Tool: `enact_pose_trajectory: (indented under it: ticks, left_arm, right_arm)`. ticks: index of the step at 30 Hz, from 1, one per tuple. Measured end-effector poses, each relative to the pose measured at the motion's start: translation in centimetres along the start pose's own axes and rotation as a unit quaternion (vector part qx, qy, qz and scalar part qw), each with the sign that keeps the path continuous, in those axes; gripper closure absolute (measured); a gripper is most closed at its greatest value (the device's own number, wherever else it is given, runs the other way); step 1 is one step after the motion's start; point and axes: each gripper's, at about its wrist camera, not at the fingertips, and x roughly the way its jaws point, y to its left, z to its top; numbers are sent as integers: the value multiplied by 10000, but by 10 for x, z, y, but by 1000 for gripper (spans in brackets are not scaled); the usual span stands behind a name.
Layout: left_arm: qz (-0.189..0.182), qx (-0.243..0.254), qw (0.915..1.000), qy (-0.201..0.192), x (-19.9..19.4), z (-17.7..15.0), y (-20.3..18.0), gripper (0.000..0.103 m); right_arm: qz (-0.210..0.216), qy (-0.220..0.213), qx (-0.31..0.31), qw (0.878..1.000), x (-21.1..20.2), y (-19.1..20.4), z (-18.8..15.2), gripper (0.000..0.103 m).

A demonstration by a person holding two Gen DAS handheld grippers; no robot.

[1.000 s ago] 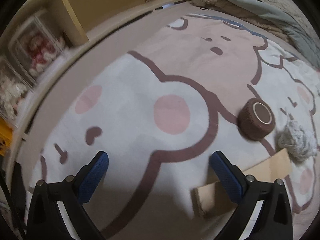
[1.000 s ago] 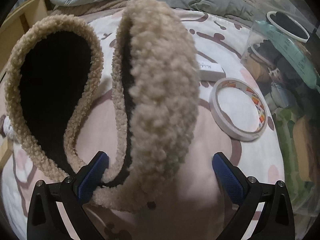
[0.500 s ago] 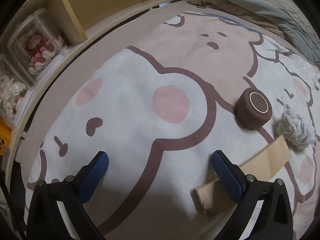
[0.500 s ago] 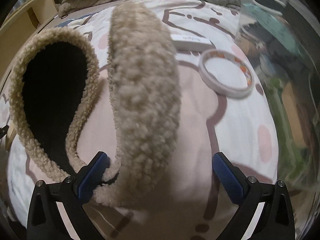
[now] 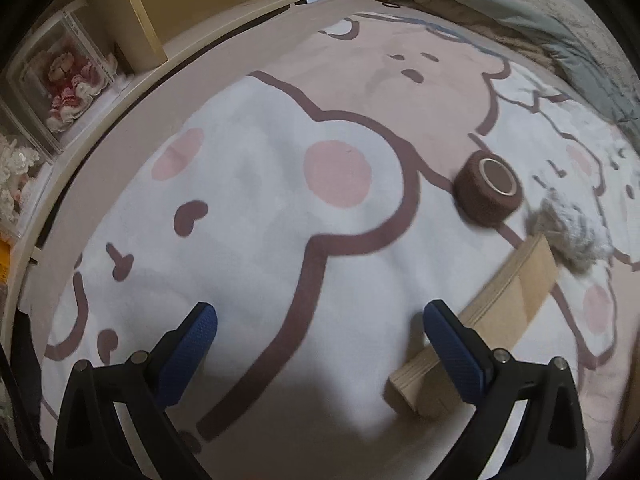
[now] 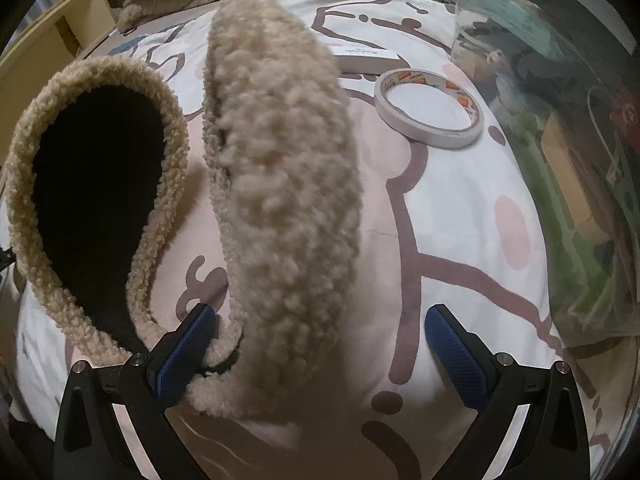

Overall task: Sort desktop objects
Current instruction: 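Position the right gripper at the earmuff band while the left gripper lines up over the wooden stick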

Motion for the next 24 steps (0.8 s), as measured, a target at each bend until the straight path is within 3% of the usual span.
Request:
enact_pose_trajectory:
  ticks: [1,6,13,17,21,24]
  left_arm:
    - [-151,-35,9999,58,-3,-2,1,0]
    - [159,114,9997,-162,-15,-8,-4,0]
    - [273,405,9980,-412,-29,-13,-14,0]
    - [-133,397,9985,-353,-38,-19,-14,0]
    - [-746,483,9960,-18,-38,-28,-21,0]
    - [-835,529,9947,-271,-48,-28,-25,0]
  right_arm:
    - [-7,-6,-20,10000,-1,2,0,0]
    - [25,3,0,10000,-6,7,-1,0]
    - [18,9,-2,10000,-12,18,-3,0]
    - [30,13,12,10000,-16,25,-4,0]
    - [32,15,17,10000,-21,25,-10,0]
    - [35,15,14,10000,-19,15,-8,0]
